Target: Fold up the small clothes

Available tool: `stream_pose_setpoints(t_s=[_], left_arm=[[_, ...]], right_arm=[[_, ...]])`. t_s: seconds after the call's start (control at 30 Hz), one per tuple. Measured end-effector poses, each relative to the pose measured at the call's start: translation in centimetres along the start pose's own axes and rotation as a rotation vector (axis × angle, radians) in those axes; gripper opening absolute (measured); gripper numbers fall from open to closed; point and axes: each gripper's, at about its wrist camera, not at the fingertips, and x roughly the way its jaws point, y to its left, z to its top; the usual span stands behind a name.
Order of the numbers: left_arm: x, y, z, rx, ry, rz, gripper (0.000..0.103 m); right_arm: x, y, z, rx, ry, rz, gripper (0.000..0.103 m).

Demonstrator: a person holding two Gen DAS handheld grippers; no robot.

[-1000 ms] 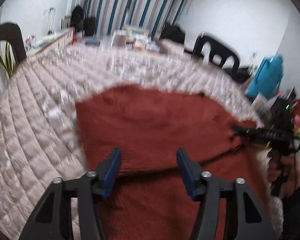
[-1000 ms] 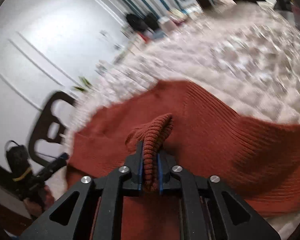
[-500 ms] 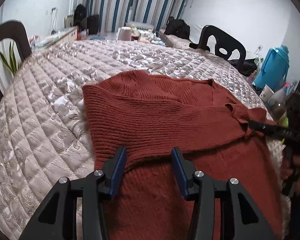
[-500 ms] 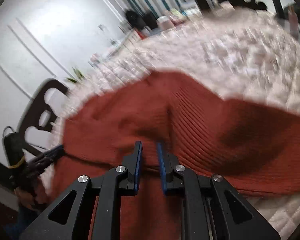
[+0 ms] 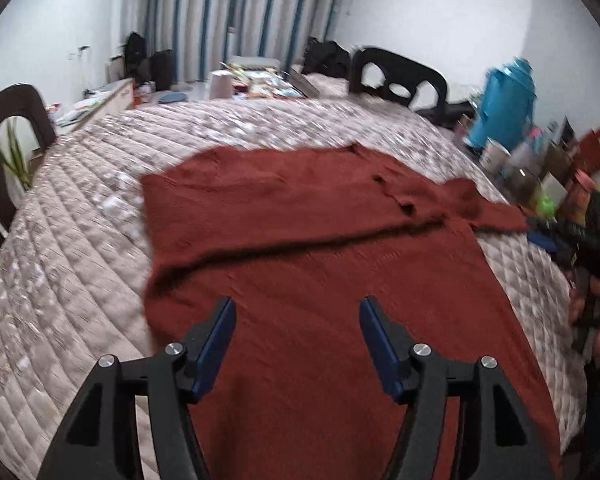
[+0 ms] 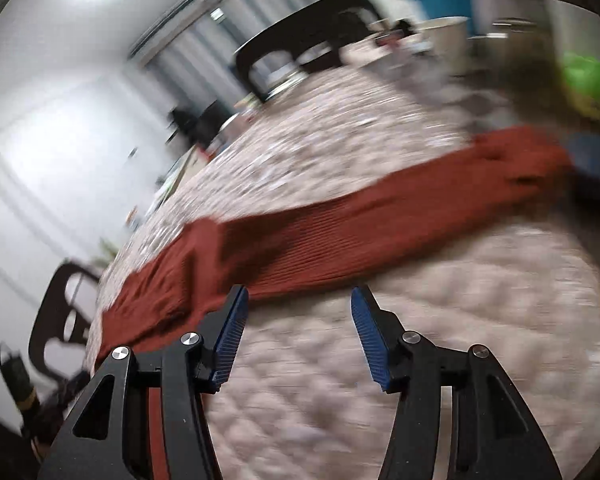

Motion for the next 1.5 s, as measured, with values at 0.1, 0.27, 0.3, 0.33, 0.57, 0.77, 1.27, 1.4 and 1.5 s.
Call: stream_pose_setpoints(t_s=[0.1, 0.27, 0.3, 0.33, 0.57, 0.77, 1.27, 1.4, 1.5], left_arm=[[0.4, -1.4, -0.6, 0.036, 0.021, -0.012, 0.067], [1.0, -2.5, -0.8, 0.066, 0.029, -0.003, 0.068], [1.1, -2.7, -0.7, 0.065, 0.031, -0.006, 0.068], [1.2, -2.8, -0.7, 0.065, 0.031, -0.009, 0.069], [1.7, -3.3, -0.4, 0.044, 0.024, -0.015, 0.069], [1.8, -3.1, -0.3, 0.019, 0.019, -0.01, 0.069], [-1.4, 1.0, -0.3, -0.103, -0.071, -0.003, 0.069], [-2.9, 2.8, -0.5, -0.149, -0.106, 0.013, 0.069], [-3.7, 4.4, -0.7, -0.187, -0.122, 0.026, 0.07]], right_arm=[[-2.0, -3.0, 1.0, 0.078, -0.076, -0.063, 0.054], [-2.8, -6.0, 2.2, 0.176, -0.147, -0.164, 0.054], [-2.7, -6.6, 2.4, 0.19, -0.148, -0.183, 0.054], [-2.4, -7.0, 2.7, 0.204, -0.147, -0.2, 0.054], [-1.2, -9.0, 4.5, 0.26, -0.165, -0.247, 0.054], [-0.5, -8.9, 5.7, 0.244, -0.171, -0.301, 0.02], [-1.9, 11.9, 5.7, -0.216, -0.233, 0.027, 0.009], [2.0, 19.7, 2.5, -0.383, -0.126, 0.126, 0.009], [6.8, 23.7, -1.6, -0.481, 0.007, 0.174, 0.009]])
